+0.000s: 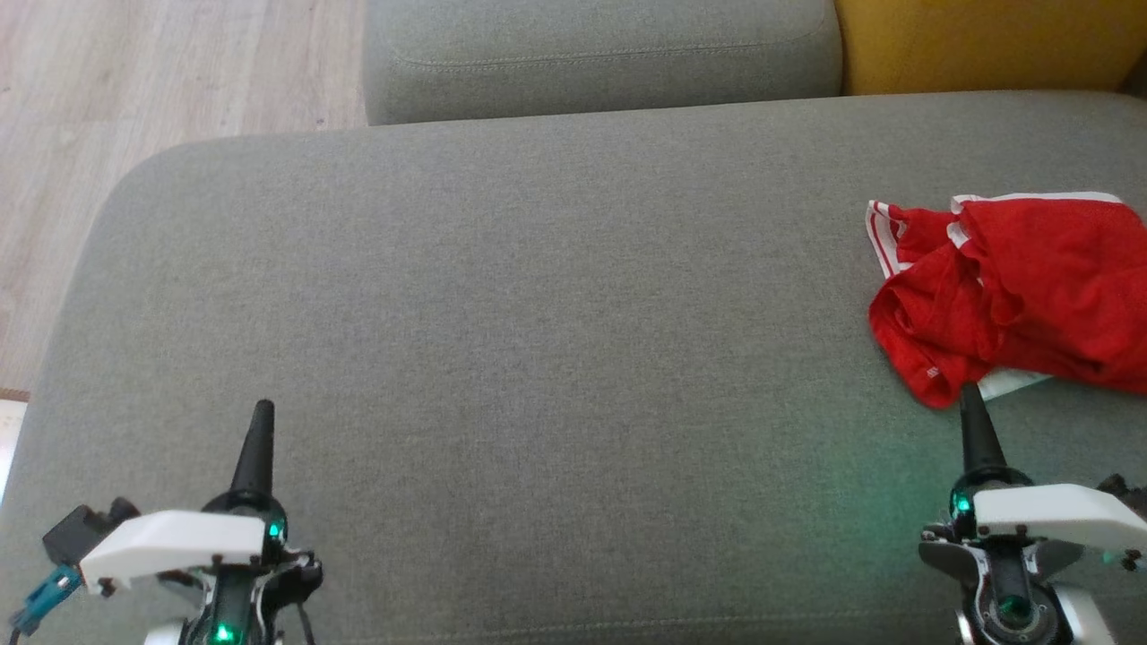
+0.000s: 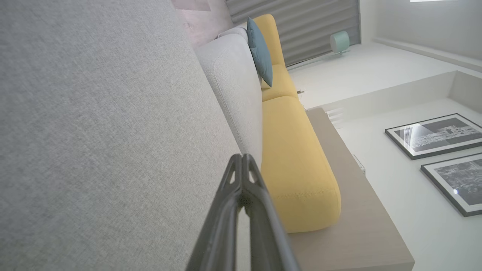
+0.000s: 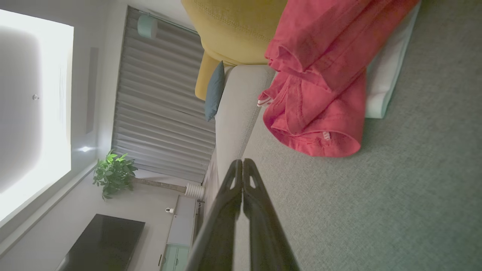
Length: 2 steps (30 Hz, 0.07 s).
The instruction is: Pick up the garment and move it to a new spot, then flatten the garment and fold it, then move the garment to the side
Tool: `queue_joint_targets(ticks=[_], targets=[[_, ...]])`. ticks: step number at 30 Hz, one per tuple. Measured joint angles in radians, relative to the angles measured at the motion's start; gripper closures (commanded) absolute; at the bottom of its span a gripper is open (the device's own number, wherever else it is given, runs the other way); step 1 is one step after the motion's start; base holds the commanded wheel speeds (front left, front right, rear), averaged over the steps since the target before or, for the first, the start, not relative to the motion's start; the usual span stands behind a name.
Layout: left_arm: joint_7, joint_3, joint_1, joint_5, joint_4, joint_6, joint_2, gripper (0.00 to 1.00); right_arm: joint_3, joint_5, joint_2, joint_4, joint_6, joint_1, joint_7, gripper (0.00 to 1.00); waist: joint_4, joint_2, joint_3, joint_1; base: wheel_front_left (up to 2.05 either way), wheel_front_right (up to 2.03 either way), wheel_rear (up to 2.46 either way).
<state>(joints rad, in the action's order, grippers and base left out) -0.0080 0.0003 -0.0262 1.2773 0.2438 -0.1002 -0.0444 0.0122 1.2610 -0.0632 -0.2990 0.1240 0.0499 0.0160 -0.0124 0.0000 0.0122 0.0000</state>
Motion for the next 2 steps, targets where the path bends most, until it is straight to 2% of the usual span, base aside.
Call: queue_joint_targets(ticks=[2], targets=[[0.008, 0.006, 0.0, 0.02, 0.003, -0.002, 0.0, 1.0, 0.004, 0.022, 0.0, 0.0, 0.0, 0.0, -0.004, 1.0, 0.001, 0.0, -0.001, 0.0, 0.0, 0.0, 0.0]])
